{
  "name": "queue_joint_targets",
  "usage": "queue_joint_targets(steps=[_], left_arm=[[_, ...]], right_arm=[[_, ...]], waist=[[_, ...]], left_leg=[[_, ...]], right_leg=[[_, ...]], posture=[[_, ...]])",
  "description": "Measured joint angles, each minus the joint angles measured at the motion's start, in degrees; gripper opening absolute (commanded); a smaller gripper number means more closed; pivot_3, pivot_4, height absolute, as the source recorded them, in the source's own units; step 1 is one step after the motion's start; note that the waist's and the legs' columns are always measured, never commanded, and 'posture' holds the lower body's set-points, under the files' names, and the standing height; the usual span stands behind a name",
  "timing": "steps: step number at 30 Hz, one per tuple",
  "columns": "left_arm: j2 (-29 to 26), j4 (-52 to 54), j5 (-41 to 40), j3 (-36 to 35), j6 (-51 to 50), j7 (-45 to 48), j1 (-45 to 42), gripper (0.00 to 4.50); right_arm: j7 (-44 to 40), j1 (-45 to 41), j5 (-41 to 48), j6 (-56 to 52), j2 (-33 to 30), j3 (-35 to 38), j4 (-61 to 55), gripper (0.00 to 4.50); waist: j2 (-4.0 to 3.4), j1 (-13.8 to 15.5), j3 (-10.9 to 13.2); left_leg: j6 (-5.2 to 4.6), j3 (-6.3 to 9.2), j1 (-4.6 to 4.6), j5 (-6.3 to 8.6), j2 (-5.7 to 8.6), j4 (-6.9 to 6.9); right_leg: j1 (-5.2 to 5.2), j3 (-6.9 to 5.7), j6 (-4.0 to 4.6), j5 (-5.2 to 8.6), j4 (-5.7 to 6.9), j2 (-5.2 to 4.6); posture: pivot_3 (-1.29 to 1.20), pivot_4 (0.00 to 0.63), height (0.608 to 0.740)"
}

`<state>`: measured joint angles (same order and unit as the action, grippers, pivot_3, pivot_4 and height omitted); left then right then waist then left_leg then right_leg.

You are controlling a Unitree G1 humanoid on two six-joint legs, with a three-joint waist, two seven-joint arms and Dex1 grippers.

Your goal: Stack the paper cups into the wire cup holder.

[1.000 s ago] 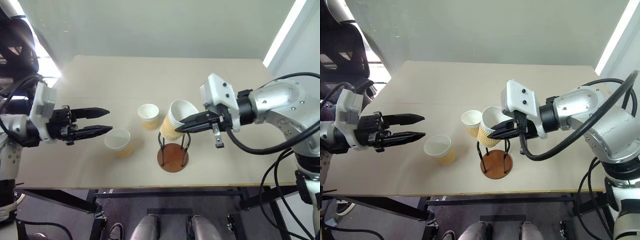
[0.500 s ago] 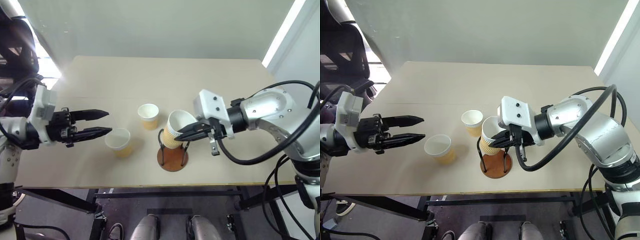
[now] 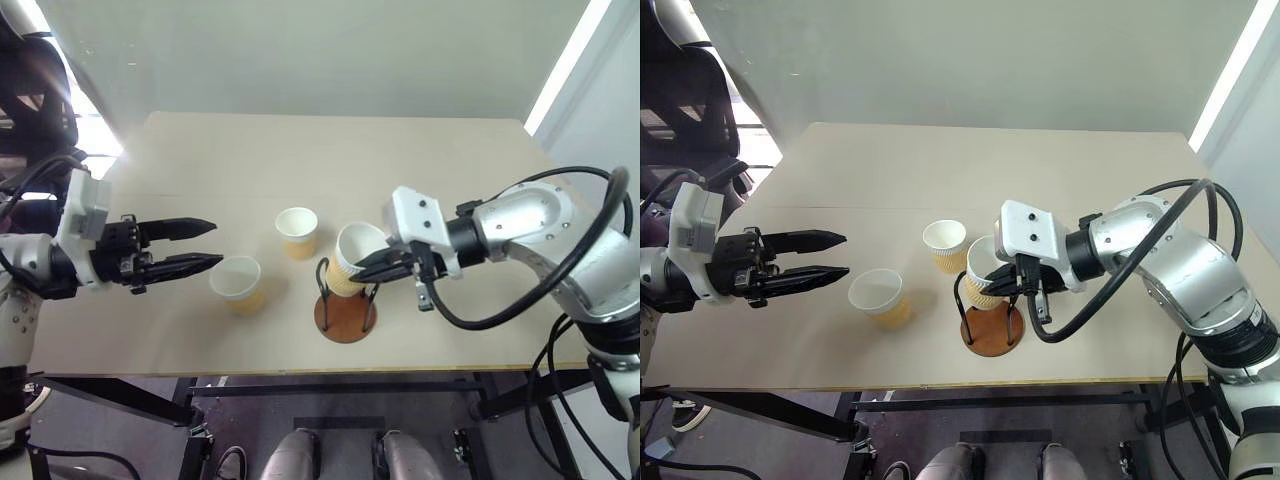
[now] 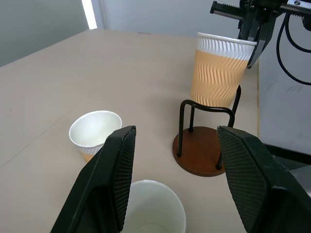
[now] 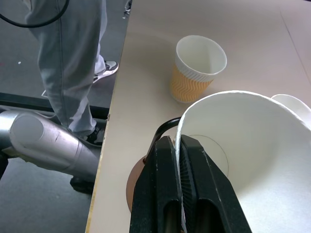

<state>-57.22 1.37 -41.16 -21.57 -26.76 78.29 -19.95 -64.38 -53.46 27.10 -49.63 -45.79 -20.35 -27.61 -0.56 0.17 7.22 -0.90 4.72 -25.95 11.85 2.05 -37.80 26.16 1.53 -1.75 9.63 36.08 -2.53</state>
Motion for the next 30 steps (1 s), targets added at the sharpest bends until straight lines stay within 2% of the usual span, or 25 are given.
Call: queue_joint_targets(steps=[1, 10, 15, 17, 20, 23, 27, 30], left_arm=[[0.0, 0.0, 0.0, 0.0, 0.0, 0.0, 0.0, 2.83], [0.0, 0.0, 0.0, 0.0, 0.0, -0.1, 0.0, 2.83], [-0.8, 0.0, 0.3, 0.0, 0.0, 0.3, 0.1, 2.83], [-3.6, -0.6, 1.6, 0.5, 0.2, 1.6, 0.1, 2.83], [-10.7, -5.2, 7.0, 2.8, 3.1, 5.4, -0.1, 2.83], [-13.8, -8.9, 10.7, 5.7, 6.5, 9.2, -0.6, 2.83], [-14.1, -11.7, 14.2, 11.2, 10.0, 11.7, -4.1, 2.83], [-11.6, -12.9, 15.1, 14.7, 10.8, 11.8, -7.6, 2.83]], right_arm=[[-0.2, 0.0, -0.1, 0.2, 0.0, 0.0, 0.0, 0.05], [-1.0, 0.0, -1.0, 1.8, 0.3, 0.0, 0.2, 3.02], [-1.3, -0.2, -2.1, 2.6, 0.1, 0.0, 1.1, 3.02], [-1.5, -0.8, -2.6, 3.2, -0.6, 0.1, 2.2, 3.02], [-1.9, -1.9, -2.8, 3.9, -3.3, 2.9, 3.5, 3.02], [-2.3, -1.9, -2.0, 4.2, -5.9, 7.5, 4.8, 3.02], [-3.6, -1.8, 0.6, 4.0, -9.1, 14.1, 6.9, 3.02], [-3.7, -1.7, 3.3, 2.5, -10.8, 18.6, 7.0, 3.02]], waist=[[0.0, 0.0, 0.0], [0.0, 0.0, 0.0], [0.0, 0.0, 0.0], [0.01, 0.0, 0.0], [0.0, 0.0, 0.0], [0.0, 0.2, 0.0], [0.01, 0.4, 0.0], [0.01, 0.4, 0.0]], left_leg=[[0.0, 0.0, 0.0, 0.0, 0.0, 0.0], [0.02, 0.0, 0.0, 0.01, 0.0, 0.0], [0.04, 0.0, -0.01, 0.02, -0.02, 0.0], [0.08, 0.0, -0.03, 0.04, -0.04, -0.01], [0.12, 0.0, -0.03, 0.06, -0.05, 0.05], [0.16, 0.01, -0.07, 0.09, -0.06, 0.1], [0.2, 0.01, -0.15, 0.12, -0.06, 0.14], [0.22, -0.01, -0.13, 0.13, -0.06, 0.23]], right_leg=[[0.0, 0.0, 0.0, 0.0, 0.0, 0.0], [0.0, 0.0, 0.01, -0.01, 0.0, 0.0], [0.01, 0.0, 0.02, -0.01, -0.01, 0.02], [0.04, 0.01, 0.05, -0.03, -0.02, 0.04], [0.06, 0.02, 0.09, -0.03, -0.04, 0.05], [0.1, 0.03, 0.18, 0.01, -0.08, 0.04], [0.17, 0.03, 0.2, 0.01, -0.09, 0.04], [0.2, 0.05, 0.2, 0.02, -0.09, 0.04]], posture=[[0.0, 0.15, 0.74], [0.0, 0.15, 0.74], [0.0, 0.15, 0.74], [0.0, 0.15, 0.74], [0.0, 0.15, 0.74], [0.0, 0.15, 0.74], [0.0, 0.15, 0.74], [0.0, 0.15, 0.74]])
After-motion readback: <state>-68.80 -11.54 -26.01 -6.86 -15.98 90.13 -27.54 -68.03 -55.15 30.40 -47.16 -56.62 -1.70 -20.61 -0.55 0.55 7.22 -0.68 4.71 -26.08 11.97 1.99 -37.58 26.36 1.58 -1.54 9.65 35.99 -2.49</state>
